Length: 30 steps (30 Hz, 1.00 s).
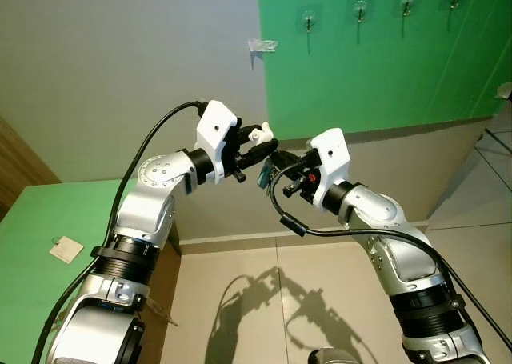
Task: Hang keys on a hook
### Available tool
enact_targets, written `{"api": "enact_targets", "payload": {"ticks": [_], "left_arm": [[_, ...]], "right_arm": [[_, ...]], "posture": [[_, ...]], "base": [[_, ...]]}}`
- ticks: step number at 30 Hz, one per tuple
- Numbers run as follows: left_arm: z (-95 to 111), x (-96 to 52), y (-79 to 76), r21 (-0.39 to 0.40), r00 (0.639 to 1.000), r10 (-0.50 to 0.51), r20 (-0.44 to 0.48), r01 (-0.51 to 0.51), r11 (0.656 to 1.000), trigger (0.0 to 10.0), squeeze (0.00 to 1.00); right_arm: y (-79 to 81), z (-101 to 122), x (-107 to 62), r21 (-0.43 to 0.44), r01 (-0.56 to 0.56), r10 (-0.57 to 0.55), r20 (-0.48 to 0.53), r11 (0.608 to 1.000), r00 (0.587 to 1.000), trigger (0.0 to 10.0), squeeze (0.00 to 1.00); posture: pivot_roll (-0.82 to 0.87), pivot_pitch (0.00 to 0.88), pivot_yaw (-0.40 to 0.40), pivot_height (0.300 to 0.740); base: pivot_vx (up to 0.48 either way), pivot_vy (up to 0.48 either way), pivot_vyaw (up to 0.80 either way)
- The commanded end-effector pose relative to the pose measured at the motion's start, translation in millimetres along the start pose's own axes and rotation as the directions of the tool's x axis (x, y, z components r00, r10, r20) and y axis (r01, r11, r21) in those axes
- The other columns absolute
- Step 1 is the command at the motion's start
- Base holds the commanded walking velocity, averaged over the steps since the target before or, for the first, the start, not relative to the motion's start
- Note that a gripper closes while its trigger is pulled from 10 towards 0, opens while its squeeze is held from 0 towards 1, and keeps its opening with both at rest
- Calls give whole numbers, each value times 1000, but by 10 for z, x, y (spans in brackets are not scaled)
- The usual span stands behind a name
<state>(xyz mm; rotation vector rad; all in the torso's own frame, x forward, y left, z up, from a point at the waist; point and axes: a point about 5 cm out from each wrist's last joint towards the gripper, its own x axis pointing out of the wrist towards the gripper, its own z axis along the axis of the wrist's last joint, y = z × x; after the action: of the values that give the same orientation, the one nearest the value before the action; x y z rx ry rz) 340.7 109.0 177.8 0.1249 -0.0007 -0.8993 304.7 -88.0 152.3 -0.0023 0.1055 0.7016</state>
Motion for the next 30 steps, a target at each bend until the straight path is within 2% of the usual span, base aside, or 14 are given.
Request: {"api": "enact_targets", "payload": {"ticks": [1, 8, 9, 11, 12, 21, 30], "left_arm": [[105, 5, 5, 24, 1000, -4, 29, 3, 1000, 0, 0], [50, -2, -12, 34, 1000, 15, 12, -15, 999, 0, 0], [28, -1, -6, 41, 1000, 30, 0, -30, 999, 10000, 0], [13, -1, 0, 45, 999, 40, -8, -39, 998, 10000, 0], [-1, -4, -1, 39, 999, 44, -12, -43, 998, 10000, 1000], [37, -48, 133, 19, 990, 140, 3, -140, 990, 10000, 1000], [48, -189, 349, 25, 963, 268, -4, -268, 963, 10000, 1000]], "right_arm": [[29, 18, 18, -12, -5, 5, 13, 1000, 1000, 0, 0], [57, -48, -7, 1, -8, 8, 4, 1000, 1000, 0, 0], [53, -55, -10, 3, -7, 7, 2, 1000, 1000, 0, 0], [50, -60, -11, 5, -7, 7, 1, 1000, 1000, 0, 0], [46, -61, -8, 6, -7, 7, 1, 1000, 1000, 0, 0], [20, -56, 17, 11, -5, 5, 4, 1000, 1000, 0, 0], [-19, -61, -4, 15, 17, -17, 9, 1000, 1000, 0, 0]], "posture": [[-263, 0, 121, 740], [-259, 0, 115, 740], [-257, 0, 114, 740], [-256, 0, 112, 740], [-255, 0, 111, 740], [-244, 0, 111, 740], [-240, 0, 117, 740]], "base": [[0, 0, 0], [0, 0, 0], [0, 0, 0], [0, 0, 0], [0, 0, 0], [0, 0, 0], [0, 0, 0]]}}
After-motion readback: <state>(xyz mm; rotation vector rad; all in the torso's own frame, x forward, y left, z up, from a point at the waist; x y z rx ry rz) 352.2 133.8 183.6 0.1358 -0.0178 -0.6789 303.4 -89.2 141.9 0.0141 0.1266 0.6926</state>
